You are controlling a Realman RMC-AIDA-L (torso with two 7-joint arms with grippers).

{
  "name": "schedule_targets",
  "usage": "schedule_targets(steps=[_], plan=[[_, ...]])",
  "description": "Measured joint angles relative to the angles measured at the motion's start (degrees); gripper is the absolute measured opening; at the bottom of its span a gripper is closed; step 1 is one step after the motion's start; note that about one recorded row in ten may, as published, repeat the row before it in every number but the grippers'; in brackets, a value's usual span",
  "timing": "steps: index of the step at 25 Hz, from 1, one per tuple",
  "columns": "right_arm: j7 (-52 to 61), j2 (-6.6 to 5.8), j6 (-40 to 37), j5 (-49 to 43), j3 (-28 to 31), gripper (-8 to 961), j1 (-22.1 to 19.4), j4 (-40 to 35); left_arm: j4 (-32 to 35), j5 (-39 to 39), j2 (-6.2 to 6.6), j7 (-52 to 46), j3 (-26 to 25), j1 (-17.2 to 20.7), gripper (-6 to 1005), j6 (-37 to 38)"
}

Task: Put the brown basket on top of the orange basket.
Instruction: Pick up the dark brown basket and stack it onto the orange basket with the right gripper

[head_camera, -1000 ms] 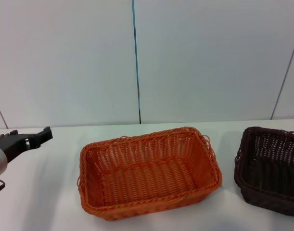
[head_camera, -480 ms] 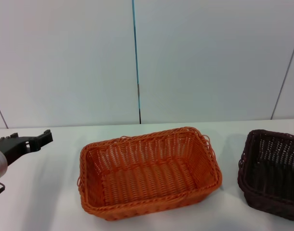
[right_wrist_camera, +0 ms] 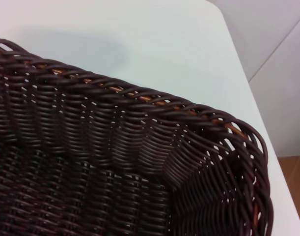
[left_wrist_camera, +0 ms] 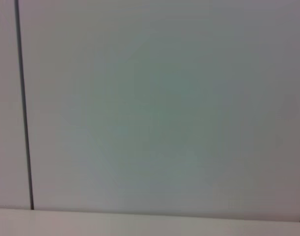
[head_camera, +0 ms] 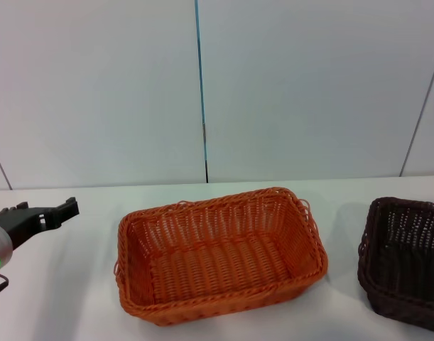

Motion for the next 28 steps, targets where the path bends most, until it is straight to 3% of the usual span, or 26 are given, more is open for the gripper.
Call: schedule_targets(steps=[6, 12, 28], plan=[[-1.0, -0.58, -4.5, -0.1, 1.4, 239, 0.1, 4.0, 1.7, 0.0, 0.01, 0.0, 0.1, -0.5, 935, 0.3], [-2.5, -2.33, -9.4, -0.1, 2.9, 234, 0.0, 8.4, 1.9, 0.0, 0.01, 0.4, 0.4, -0.2, 935, 1.1], [-3.9, -5.87, -20.1, -0.6, 6.9, 174, 4.9, 15.5, 2.4, 0.0, -0.09, 0.9, 0.3, 1.0, 935, 4.9]])
